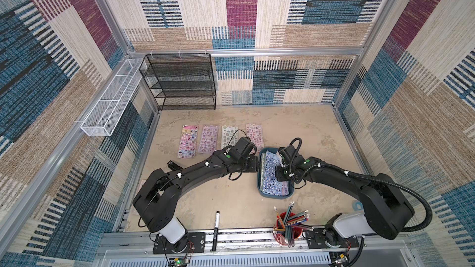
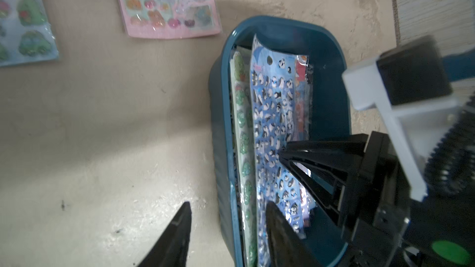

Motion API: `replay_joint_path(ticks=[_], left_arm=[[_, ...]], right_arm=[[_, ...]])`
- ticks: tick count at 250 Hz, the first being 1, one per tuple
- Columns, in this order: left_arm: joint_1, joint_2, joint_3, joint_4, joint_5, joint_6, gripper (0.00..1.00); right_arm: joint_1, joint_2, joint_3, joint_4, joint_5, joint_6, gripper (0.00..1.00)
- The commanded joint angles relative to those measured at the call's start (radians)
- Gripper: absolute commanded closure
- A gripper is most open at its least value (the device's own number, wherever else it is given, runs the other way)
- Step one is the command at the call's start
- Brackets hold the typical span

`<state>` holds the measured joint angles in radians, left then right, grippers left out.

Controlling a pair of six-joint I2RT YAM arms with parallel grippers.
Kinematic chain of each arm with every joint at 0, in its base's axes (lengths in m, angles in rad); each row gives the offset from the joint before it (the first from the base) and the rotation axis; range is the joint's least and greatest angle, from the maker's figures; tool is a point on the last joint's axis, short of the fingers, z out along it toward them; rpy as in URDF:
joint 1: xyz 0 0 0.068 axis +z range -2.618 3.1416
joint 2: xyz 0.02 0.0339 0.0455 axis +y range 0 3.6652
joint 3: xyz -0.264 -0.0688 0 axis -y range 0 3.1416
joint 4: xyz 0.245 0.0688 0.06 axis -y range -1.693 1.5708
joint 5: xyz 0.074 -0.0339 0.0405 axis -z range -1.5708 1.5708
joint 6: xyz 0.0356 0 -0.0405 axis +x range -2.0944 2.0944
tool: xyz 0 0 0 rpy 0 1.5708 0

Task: Take the stickers out of the storage box
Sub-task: Pick up the sticker from the storage box.

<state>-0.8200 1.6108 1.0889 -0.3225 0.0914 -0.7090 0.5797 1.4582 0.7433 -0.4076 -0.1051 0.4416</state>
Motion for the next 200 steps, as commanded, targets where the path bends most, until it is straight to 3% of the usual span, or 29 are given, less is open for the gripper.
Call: replay_joint_path(ticks=[1,123,200], left_arm=[[-0.019,0.002,-0.019,0.020,-0.036,-0.065,0.51],[-0.027,-0.045,0.094,-0.059,-0.091,-0.014,0.57],[-0.046,0.056,0.124,-0.043,-0.046,-0.047,0.58]], right_arm=[[0.002,0.036,-0.042,0.083,-0.124,0.044,0.79],[0.002,0.062,-0.101,0.157,-0.106,0.090,0.79],[0.002,0.039,-0.127,0.145,-0.074,0.077,0.79]])
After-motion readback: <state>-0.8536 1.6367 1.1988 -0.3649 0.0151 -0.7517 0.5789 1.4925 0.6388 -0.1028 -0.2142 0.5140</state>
